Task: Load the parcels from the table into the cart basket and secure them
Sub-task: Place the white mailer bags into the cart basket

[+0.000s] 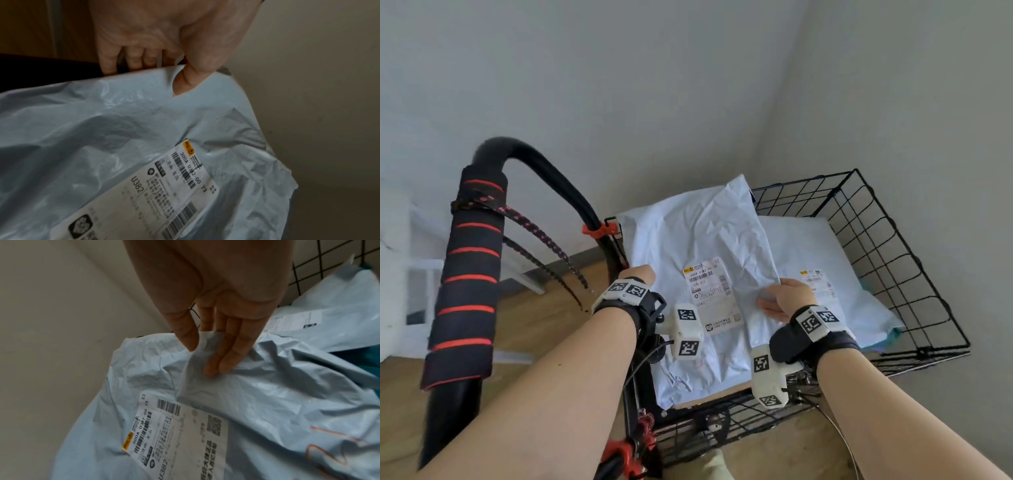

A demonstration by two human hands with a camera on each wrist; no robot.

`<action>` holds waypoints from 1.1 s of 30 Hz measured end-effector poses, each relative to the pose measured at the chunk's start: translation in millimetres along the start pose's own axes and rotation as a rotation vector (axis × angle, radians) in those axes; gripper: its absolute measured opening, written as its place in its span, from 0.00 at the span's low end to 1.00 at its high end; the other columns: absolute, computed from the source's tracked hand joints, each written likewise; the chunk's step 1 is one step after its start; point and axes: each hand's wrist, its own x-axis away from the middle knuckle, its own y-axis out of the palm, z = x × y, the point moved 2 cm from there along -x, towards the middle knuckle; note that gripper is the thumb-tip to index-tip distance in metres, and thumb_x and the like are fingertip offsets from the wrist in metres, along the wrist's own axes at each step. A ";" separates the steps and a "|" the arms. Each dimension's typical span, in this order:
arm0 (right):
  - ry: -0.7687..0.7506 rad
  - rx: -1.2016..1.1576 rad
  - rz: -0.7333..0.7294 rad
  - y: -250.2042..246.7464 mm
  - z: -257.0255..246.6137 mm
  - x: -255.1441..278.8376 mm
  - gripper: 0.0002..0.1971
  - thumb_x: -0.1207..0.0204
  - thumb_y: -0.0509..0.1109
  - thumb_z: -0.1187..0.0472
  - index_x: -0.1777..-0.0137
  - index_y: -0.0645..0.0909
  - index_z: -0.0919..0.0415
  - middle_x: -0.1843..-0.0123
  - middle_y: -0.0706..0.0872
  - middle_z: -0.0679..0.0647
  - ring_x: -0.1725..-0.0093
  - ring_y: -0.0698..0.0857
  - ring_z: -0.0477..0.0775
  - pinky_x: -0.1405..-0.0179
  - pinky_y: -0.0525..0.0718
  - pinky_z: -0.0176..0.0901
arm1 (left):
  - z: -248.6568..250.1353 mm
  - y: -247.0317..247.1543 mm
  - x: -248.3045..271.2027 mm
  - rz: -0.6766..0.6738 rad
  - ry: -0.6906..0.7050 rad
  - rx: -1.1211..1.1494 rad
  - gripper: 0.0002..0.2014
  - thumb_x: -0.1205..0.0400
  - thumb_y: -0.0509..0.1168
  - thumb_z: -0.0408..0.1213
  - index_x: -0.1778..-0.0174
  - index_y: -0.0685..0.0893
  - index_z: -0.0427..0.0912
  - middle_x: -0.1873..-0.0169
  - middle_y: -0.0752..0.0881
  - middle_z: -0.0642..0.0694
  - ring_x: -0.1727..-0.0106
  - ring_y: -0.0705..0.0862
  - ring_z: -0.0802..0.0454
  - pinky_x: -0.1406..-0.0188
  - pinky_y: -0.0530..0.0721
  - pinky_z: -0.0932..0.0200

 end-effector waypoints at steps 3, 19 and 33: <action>0.064 0.023 -0.043 5.3 6.6 -26.9 0.18 0.26 0.65 0.78 0.39 0.78 0.62 0.69 0.84 0.61 0.79 0.83 0.51 0.77 0.85 0.40 | 2.9 16.4 -21.9 -0.043 -0.041 -0.098 0.16 0.12 0.49 0.31 0.41 0.77 0.24 0.37 0.78 0.32 0.35 0.78 0.38 0.36 0.72 0.53; 0.021 0.170 -0.193 35.8 -11.2 -93.2 0.09 0.24 0.63 0.71 0.59 0.82 0.59 0.66 0.85 0.61 0.68 0.84 0.59 0.59 0.89 0.50 | 3.6 58.7 -80.5 0.233 -0.310 0.463 0.20 0.23 0.62 0.31 0.35 0.77 0.30 0.39 0.83 0.32 0.38 0.80 0.33 0.38 0.81 0.45; 0.096 0.248 -0.319 48.6 4.5 -107.8 0.14 0.24 0.62 0.73 0.45 0.82 0.60 0.65 0.86 0.59 0.64 0.85 0.56 0.49 0.89 0.53 | 4.7 71.3 -86.1 0.244 -0.245 0.559 0.18 0.25 0.64 0.30 0.39 0.77 0.31 0.43 0.83 0.36 0.44 0.82 0.36 0.50 0.80 0.52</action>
